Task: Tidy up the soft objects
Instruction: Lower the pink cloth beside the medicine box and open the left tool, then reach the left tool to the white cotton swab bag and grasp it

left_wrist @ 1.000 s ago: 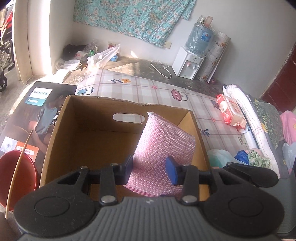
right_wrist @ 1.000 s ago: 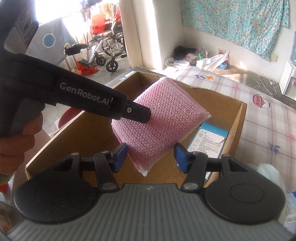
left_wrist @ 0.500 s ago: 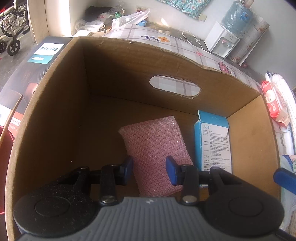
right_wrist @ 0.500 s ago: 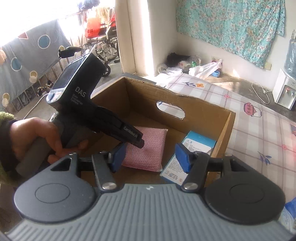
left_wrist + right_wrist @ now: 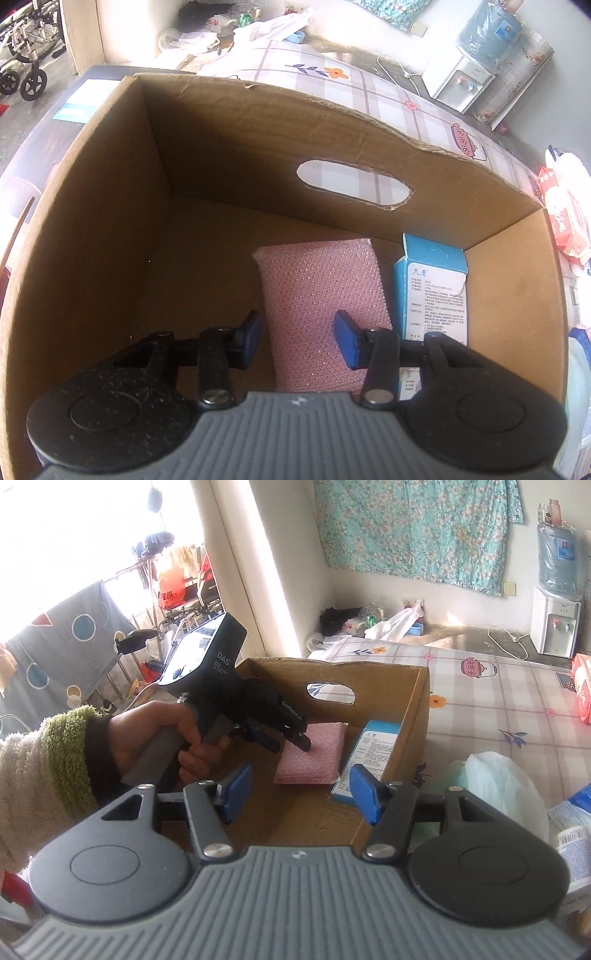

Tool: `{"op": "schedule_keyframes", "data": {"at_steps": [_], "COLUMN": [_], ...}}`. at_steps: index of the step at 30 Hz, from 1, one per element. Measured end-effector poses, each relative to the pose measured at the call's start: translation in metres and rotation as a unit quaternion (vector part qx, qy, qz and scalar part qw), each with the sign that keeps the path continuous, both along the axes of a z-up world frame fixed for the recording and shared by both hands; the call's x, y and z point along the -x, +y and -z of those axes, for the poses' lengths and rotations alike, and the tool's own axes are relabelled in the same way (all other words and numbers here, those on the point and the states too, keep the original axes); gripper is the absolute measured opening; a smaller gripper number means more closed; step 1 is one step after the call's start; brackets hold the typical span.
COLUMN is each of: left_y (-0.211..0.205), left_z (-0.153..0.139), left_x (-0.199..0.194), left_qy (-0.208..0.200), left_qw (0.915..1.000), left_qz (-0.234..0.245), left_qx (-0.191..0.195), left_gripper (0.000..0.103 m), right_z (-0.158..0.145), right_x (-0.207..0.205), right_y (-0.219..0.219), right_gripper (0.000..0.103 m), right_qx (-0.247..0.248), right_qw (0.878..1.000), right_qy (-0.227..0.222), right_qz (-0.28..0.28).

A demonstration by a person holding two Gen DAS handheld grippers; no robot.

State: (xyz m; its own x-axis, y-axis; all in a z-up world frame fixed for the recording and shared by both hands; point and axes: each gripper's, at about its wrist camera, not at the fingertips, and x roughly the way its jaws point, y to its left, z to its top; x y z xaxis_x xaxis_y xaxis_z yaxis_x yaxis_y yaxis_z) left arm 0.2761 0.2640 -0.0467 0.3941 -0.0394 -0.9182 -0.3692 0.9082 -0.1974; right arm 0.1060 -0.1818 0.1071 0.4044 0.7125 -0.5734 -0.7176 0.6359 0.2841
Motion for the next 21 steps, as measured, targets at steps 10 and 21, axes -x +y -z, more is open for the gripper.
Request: {"op": "schedule_keyframes", "data": {"at_steps": [10,21], "left_y": [-0.036,-0.069], "left_z": [-0.005,-0.055], "left_x": [-0.011,0.023], "left_qy": [-0.029,-0.080], "left_qw": [0.9956,0.9875], "left_qz": [0.047,0.069], "left_qx": [-0.075,-0.117], "left_gripper": [0.040,0.072], "right_z": [0.011,0.021], "right_x": [0.006,0.030], "right_y": [-0.036,-0.093], "right_gripper": [0.059,0.059], "right_qx": [-0.009,-0.037], "right_qw": [0.999,0.993], "right_qy": [0.009,0.031], "right_qz": [0.044,0.107]}}
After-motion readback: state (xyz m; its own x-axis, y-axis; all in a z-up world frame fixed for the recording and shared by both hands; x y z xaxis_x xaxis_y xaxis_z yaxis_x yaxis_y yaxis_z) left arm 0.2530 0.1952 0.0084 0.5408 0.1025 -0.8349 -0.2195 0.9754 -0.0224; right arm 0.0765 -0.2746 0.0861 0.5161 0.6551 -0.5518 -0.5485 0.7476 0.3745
